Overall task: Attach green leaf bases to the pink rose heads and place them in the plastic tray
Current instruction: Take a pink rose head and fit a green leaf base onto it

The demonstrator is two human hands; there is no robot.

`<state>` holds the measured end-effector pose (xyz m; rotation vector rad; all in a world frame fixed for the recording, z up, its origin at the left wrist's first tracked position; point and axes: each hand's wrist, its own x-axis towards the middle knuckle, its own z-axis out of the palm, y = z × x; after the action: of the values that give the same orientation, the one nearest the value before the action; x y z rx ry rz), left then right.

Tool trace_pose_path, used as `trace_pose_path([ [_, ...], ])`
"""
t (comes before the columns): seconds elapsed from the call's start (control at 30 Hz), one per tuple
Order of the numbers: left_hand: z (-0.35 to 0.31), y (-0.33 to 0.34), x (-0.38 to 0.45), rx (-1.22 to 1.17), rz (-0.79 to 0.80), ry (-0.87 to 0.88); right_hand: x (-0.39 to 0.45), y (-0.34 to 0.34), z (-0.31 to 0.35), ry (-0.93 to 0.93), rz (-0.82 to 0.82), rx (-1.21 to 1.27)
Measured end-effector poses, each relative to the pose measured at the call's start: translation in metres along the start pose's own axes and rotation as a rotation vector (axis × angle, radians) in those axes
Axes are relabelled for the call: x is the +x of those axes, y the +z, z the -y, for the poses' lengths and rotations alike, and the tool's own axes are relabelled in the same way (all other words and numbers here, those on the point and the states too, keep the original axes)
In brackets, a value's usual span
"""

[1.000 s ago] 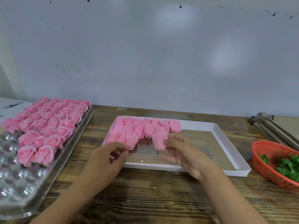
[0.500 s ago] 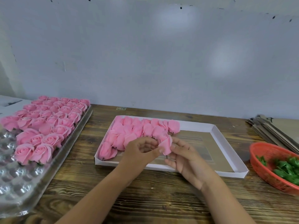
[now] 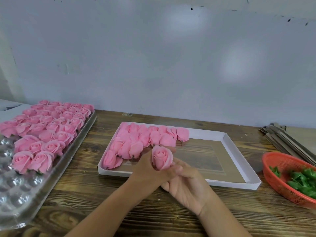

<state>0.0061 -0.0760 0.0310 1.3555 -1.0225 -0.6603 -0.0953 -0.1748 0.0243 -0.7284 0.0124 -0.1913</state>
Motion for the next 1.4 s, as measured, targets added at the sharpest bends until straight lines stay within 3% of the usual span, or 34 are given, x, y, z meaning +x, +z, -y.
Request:
trace_pose_path([
  [0.23,-0.012,0.001,-0.004,-0.046,-0.054,0.007,0.000,0.002,-0.007,0.088,-0.119,-0.012],
  [0.37,-0.012,-0.002,-0.004,-0.073,-0.155,-0.050,0.000,0.004,-0.009,0.065,-0.094,-0.103],
  [0.53,-0.010,-0.004,-0.005,-0.107,-0.141,-0.084,0.001,0.004,-0.016,0.012,-0.151,-0.267],
  [0.77,-0.006,-0.012,-0.008,-0.228,-0.035,-0.103,-0.003,0.011,-0.014,0.213,-0.127,-0.191],
  [1.03,-0.005,-0.007,-0.005,-0.173,-0.164,-0.059,-0.001,0.012,-0.018,0.067,-0.153,-0.314],
  [1.23,-0.006,-0.008,-0.007,-0.216,-0.120,-0.042,-0.003,0.013,-0.019,0.250,-0.150,-0.294],
  [1.4,-0.005,-0.008,-0.006,-0.215,-0.170,-0.030,-0.002,0.018,-0.018,0.182,-0.162,-0.356],
])
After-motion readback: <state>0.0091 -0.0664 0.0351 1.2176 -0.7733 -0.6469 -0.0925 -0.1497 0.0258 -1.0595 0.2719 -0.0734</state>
